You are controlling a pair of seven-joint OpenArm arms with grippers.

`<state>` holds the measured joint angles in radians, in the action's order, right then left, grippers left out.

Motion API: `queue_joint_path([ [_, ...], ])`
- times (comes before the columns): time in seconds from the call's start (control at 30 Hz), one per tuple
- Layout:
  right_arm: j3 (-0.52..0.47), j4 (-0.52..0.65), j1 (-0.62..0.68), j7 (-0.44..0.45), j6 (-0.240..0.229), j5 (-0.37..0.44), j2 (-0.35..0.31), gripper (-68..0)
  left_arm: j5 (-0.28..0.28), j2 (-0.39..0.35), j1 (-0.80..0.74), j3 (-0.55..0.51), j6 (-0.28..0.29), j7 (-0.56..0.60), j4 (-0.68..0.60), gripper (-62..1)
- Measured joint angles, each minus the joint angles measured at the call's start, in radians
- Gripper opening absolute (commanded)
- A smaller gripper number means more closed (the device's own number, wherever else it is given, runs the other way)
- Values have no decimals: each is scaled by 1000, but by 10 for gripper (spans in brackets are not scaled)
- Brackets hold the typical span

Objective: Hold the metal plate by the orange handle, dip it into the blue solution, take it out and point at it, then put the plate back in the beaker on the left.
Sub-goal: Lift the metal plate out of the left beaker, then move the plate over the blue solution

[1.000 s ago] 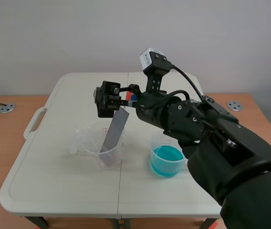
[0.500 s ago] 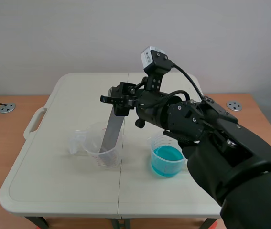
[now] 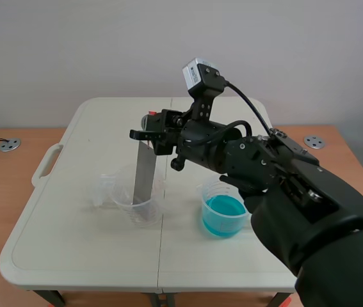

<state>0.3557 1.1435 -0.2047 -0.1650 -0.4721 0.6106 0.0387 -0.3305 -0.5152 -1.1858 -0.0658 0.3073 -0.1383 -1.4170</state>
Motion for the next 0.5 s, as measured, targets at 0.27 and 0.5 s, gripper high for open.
queue_joint_path([
  [0.27, 0, 0, 0, 0, -189, -8, 0, -665, 0, 0, 0, 0, 0, 0, 0, -562],
  [0.5, 0, 0, 0, -1, -258, -33, 0, -665, 0, 0, 0, 0, 0, 0, 0, -562],
])
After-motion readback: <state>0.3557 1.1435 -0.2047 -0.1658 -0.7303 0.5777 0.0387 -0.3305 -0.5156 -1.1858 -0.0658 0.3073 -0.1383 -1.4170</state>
